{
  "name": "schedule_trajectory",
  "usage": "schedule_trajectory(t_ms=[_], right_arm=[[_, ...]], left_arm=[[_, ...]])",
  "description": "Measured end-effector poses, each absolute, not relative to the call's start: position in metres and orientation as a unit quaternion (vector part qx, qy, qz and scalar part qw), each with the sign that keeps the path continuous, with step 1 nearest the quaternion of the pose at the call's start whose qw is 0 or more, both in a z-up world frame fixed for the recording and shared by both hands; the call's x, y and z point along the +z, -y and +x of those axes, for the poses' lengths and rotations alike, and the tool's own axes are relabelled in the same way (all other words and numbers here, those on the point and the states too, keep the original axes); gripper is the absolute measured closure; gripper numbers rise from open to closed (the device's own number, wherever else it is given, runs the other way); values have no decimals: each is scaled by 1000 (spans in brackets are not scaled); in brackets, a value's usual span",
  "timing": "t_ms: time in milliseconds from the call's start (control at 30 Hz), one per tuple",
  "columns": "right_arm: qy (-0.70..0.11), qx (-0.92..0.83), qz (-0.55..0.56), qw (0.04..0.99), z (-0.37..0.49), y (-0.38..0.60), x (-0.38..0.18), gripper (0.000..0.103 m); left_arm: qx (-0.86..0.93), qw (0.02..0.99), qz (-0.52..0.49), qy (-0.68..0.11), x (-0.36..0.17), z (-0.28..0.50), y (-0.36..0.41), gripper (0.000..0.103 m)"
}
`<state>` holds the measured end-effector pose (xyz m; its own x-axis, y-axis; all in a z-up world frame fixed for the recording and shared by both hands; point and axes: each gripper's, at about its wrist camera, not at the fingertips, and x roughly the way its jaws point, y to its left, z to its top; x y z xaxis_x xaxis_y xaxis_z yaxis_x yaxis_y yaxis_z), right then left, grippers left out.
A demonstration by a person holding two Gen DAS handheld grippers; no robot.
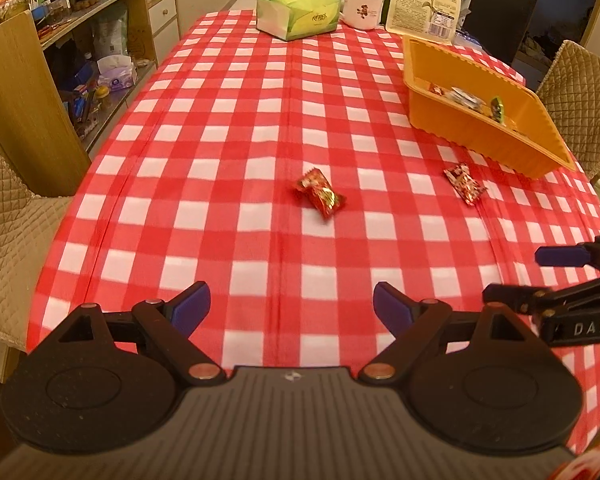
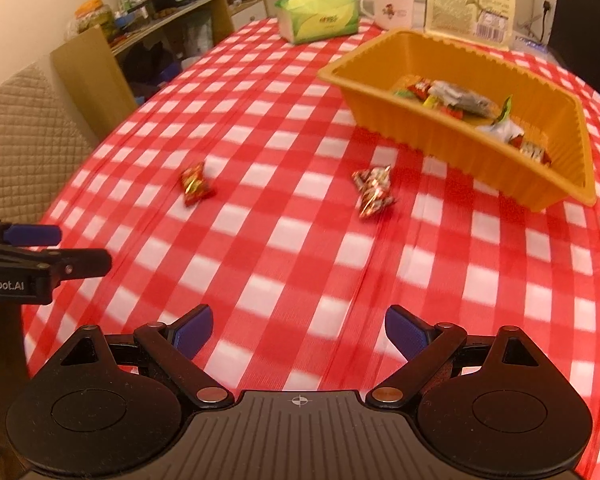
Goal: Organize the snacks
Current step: 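Withdraw both tools from the tray toward the two red-gold candies on the cloth, then grasp the red-gold wrapped candy with the right tool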
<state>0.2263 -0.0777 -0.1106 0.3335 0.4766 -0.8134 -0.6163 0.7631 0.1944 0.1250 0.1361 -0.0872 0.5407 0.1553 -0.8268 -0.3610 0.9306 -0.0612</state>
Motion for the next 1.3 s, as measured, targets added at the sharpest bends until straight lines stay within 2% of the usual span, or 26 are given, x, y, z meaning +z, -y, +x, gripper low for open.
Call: schedule_trajectory(t_ms=[600,900,1300], right_arm=[[-411,321,-61,851,288,76,-115,11],[-408,333,-71,847,308,66,-129,43],[-419,333,-89,840,323,53,-144,61]], left_arm=[[149,874,-99,-452,-99,177,-154,16],[142,873,-96,-456,-105,200,-154,16],[144,872,-96,-458,-109,211,-159,16]])
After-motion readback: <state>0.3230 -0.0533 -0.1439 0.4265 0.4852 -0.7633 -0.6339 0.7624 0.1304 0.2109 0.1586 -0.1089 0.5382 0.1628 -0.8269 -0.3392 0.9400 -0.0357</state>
